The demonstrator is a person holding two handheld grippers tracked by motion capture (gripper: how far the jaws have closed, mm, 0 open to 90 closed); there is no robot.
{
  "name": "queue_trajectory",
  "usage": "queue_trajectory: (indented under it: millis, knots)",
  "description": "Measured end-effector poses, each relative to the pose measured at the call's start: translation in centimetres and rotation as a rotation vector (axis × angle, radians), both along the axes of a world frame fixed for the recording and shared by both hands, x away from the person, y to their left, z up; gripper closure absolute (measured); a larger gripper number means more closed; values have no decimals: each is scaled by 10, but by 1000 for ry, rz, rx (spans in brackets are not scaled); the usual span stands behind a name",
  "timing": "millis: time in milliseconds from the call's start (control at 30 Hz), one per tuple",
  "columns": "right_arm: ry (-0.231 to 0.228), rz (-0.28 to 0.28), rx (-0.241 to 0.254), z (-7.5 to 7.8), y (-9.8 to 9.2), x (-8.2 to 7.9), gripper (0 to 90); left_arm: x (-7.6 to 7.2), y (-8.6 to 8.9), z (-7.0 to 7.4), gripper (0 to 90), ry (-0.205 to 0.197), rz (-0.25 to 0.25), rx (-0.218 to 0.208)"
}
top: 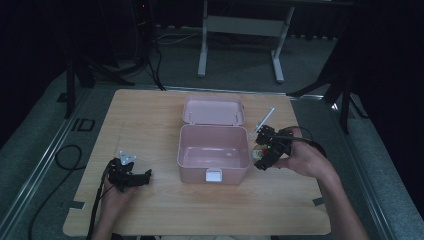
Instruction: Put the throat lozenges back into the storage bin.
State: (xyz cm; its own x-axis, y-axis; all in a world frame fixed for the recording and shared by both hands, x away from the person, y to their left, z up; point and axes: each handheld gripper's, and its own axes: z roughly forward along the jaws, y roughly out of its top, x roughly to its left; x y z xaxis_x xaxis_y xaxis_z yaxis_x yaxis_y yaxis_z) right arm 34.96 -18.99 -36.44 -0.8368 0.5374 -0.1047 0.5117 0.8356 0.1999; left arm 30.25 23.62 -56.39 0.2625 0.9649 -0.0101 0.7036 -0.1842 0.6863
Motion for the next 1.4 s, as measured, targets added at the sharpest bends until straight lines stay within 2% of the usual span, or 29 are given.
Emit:
queue_trajectory:
  millis: [567,1400]
  knots:
    - [-1,22,4,5,15,5,202,0,0,0,61,0,0,0]
    - [7,45,11,3,29,9,202,0,0,0,61,0,0,0]
